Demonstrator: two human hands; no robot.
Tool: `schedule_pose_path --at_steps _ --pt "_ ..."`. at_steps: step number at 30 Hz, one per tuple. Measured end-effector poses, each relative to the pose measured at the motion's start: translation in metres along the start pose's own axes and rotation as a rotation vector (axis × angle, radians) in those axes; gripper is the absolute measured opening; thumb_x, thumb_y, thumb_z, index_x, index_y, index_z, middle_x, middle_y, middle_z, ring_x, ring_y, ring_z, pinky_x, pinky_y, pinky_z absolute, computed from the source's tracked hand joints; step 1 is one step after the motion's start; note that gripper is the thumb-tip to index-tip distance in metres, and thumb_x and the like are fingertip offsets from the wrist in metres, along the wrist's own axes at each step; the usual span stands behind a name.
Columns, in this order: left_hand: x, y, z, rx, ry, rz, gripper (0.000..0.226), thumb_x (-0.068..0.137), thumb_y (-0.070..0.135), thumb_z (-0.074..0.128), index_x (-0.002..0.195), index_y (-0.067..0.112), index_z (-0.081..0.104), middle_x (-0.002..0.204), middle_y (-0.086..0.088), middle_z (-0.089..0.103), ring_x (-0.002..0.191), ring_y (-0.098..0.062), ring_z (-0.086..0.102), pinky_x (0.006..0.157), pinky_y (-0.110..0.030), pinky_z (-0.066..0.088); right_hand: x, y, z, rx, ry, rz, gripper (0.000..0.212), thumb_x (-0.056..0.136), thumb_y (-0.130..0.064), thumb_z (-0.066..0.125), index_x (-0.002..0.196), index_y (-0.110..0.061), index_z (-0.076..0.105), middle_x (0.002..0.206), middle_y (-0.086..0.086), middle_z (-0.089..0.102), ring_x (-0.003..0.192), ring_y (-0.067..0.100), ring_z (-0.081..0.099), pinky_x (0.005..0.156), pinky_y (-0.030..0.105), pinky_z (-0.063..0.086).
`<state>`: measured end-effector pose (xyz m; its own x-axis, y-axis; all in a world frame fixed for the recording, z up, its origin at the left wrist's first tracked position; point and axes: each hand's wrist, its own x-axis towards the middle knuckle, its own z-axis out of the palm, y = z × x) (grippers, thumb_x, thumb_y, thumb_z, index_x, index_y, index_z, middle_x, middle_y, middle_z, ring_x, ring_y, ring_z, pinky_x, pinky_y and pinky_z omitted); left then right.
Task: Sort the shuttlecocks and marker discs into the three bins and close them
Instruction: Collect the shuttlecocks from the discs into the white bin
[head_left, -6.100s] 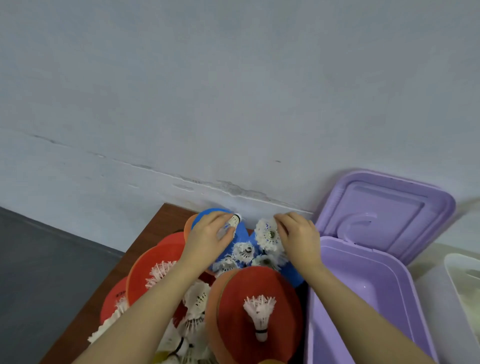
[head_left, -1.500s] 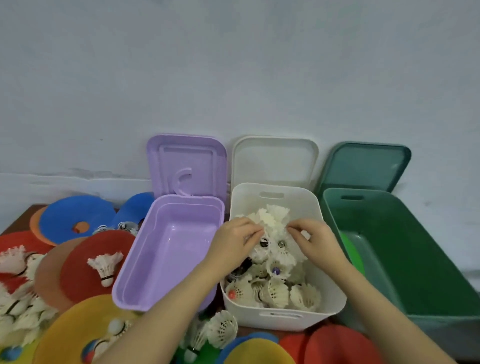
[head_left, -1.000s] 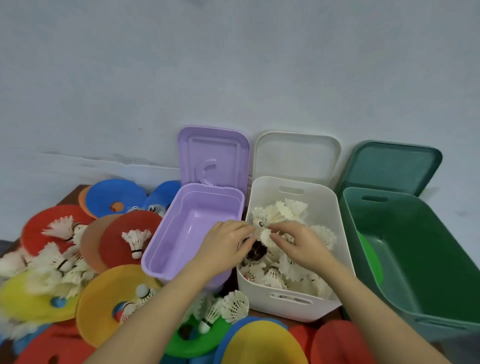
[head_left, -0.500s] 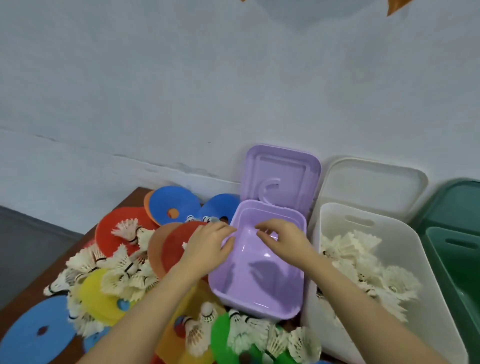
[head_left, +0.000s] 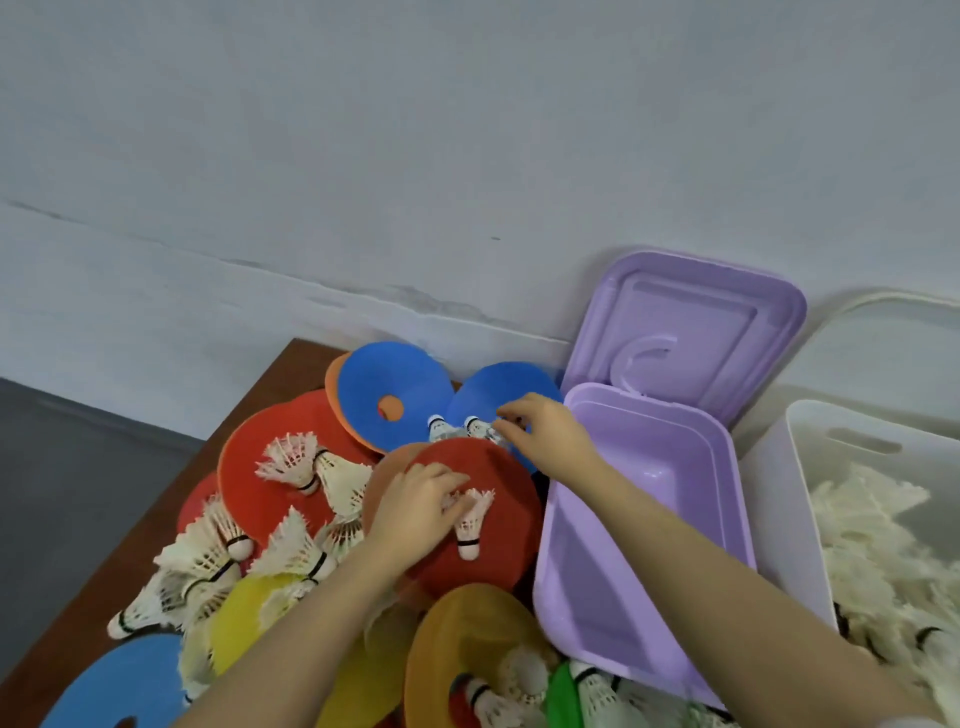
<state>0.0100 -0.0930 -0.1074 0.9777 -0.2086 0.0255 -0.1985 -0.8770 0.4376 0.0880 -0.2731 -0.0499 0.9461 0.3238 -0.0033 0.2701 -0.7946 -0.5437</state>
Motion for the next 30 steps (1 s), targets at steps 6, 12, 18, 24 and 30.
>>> schedule_pose_path --at_steps 6,12,18,24,30 --pt "0.012 -0.011 0.021 -0.065 -0.059 0.026 0.032 0.088 0.047 0.048 0.106 0.030 0.068 0.110 0.011 0.062 0.100 -0.015 0.050 0.081 -0.031 0.032 0.046 0.008 0.040 -0.093 -0.091 0.106 0.037 0.090 -0.041 0.053 0.119 -0.019 0.062 0.112 0.010 0.060 0.108 0.028 0.052 0.085 0.038 0.045" --pt "0.010 -0.027 0.024 -0.240 0.241 0.041 0.027 0.085 0.038 0.052 0.081 0.020 0.072 0.084 0.008 0.066 0.087 -0.013 0.055 0.077 -0.034 0.042 0.053 0.022 0.067 -0.092 -0.135 0.268 0.045 0.091 -0.046 0.049 0.128 -0.020 0.054 0.124 0.010 0.059 0.116 0.030 0.051 0.087 0.039 0.044" --pt "0.021 -0.037 0.017 -0.151 0.438 0.062 0.030 0.087 0.033 0.051 0.089 0.013 0.073 0.096 0.000 0.066 0.092 -0.019 0.054 0.076 -0.037 0.048 0.056 0.023 0.076 0.071 -0.072 0.272 0.031 0.090 -0.042 0.051 0.106 -0.020 0.066 0.095 0.009 0.068 0.095 0.029 0.059 0.074 0.036 0.049" --pt "0.024 -0.033 0.004 -0.238 0.492 0.096 0.031 0.090 0.033 0.051 0.096 0.012 0.073 0.107 -0.003 0.066 0.099 -0.021 0.058 0.082 -0.039 0.049 0.046 0.010 0.057 -0.034 0.133 0.090 0.033 0.091 -0.034 0.053 0.121 -0.023 0.060 0.101 0.009 0.061 0.095 0.028 0.056 0.076 0.038 0.046" --pt "0.025 -0.003 -0.032 -0.304 0.574 0.159 0.028 0.089 0.030 0.054 0.100 0.012 0.072 0.111 -0.005 0.064 0.102 -0.012 0.053 0.089 -0.029 0.044 0.012 0.004 0.012 0.126 0.309 -0.013 0.031 0.089 -0.030 0.060 0.119 -0.023 0.062 0.108 0.001 0.062 0.099 0.019 0.056 0.079 0.032 0.044"
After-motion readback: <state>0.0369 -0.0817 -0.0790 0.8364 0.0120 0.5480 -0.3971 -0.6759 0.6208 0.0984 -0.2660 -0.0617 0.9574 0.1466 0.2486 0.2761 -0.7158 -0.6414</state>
